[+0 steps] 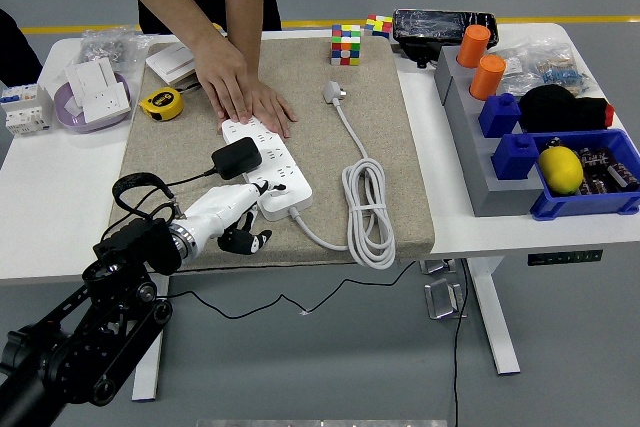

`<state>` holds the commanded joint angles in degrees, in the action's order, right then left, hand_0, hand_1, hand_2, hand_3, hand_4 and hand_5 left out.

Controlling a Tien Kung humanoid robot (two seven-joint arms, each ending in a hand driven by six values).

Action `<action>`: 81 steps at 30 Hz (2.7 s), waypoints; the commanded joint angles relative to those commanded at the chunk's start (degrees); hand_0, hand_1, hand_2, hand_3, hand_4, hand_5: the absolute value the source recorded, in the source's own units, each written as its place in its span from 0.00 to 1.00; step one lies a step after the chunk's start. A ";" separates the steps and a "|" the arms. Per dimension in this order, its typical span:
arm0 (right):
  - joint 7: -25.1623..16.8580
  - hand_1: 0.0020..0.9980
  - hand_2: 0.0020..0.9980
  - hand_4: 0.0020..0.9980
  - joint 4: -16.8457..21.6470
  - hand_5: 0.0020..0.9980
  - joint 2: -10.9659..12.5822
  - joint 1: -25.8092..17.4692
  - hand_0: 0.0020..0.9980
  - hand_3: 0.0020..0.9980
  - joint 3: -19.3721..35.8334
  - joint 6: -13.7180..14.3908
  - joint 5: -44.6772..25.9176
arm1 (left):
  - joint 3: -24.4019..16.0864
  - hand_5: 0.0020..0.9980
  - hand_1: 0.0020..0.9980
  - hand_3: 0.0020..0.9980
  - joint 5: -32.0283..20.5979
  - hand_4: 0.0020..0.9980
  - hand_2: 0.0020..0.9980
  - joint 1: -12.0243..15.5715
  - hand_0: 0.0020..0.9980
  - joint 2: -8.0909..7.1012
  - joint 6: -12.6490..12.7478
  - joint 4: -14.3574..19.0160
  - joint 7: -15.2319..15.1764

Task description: Pick up the plug,place it near the board,insert it into the board,press the button

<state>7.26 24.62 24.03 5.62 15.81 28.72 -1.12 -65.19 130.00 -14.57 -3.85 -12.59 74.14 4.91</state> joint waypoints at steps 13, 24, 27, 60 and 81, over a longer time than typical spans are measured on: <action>0.00 0.82 0.80 1.00 0.05 1.00 0.01 0.03 0.84 0.83 -0.11 -0.02 0.02 | 0.36 0.00 0.03 0.91 0.00 0.63 0.15 -0.58 0.18 0.43 0.43 -1.48 -0.14; -0.03 0.82 0.80 1.00 0.04 1.00 0.10 0.27 0.83 0.83 0.09 -0.02 0.00 | 0.77 0.00 0.03 0.90 0.00 0.63 0.15 -1.83 0.18 0.70 0.42 -2.17 -0.16; -0.03 0.82 0.80 1.00 0.03 1.00 0.09 0.24 0.83 0.83 0.11 -0.03 -0.04 | 0.73 0.00 0.03 0.90 0.00 0.63 0.15 -1.80 0.18 0.62 0.40 -2.21 -0.18; -0.01 0.82 0.80 1.00 0.11 1.00 0.05 0.16 0.84 0.83 -0.01 0.16 -0.04 | 0.36 0.00 0.03 0.89 0.00 0.63 0.15 -1.03 0.18 0.39 0.61 -3.87 -0.47; 0.12 0.82 0.80 1.00 0.26 1.00 -0.13 0.34 0.83 0.83 0.08 0.63 0.06 | -5.69 0.00 0.16 0.86 -5.42 0.62 0.25 -2.94 0.23 0.23 9.78 5.30 -3.69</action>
<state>7.39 24.88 23.90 5.96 15.89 29.35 -1.06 -70.89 124.58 -17.50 -3.62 -2.80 79.44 1.22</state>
